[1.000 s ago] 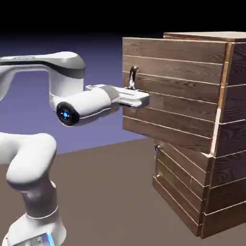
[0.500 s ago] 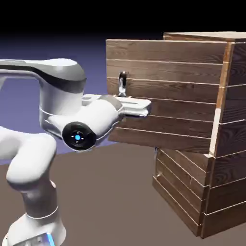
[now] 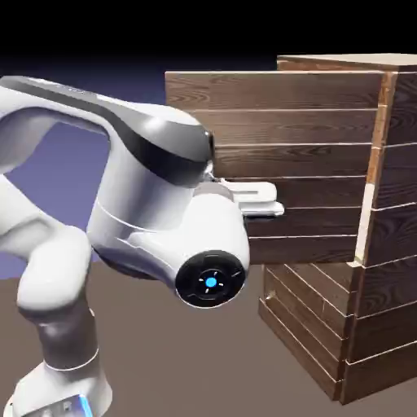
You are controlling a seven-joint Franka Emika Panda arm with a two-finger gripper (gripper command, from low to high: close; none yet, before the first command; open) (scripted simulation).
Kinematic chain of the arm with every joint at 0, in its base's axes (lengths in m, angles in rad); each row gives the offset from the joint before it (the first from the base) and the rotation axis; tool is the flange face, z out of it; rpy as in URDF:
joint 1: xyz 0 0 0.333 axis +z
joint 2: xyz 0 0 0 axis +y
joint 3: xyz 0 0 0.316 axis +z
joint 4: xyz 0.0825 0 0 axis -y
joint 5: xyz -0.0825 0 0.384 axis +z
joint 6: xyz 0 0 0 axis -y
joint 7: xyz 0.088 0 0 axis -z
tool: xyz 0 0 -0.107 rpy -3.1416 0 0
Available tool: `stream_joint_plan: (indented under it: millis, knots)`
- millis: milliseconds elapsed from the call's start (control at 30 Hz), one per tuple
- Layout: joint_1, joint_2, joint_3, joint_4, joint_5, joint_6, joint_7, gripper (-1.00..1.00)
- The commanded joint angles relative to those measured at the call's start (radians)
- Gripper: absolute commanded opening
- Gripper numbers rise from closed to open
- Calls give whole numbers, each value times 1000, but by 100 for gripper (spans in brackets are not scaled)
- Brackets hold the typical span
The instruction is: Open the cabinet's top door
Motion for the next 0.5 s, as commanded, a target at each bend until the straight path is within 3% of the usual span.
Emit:
stream_joint_plan:
  millis: [0, 300, 467]
  knots:
    - [32, 34, -36, 36, -9, -40, -17, -100]
    - [304, 311, -362, 281, -33, -328, -178, -100]
    - [480, 322, -533, 326, -47, -356, -189, -100]
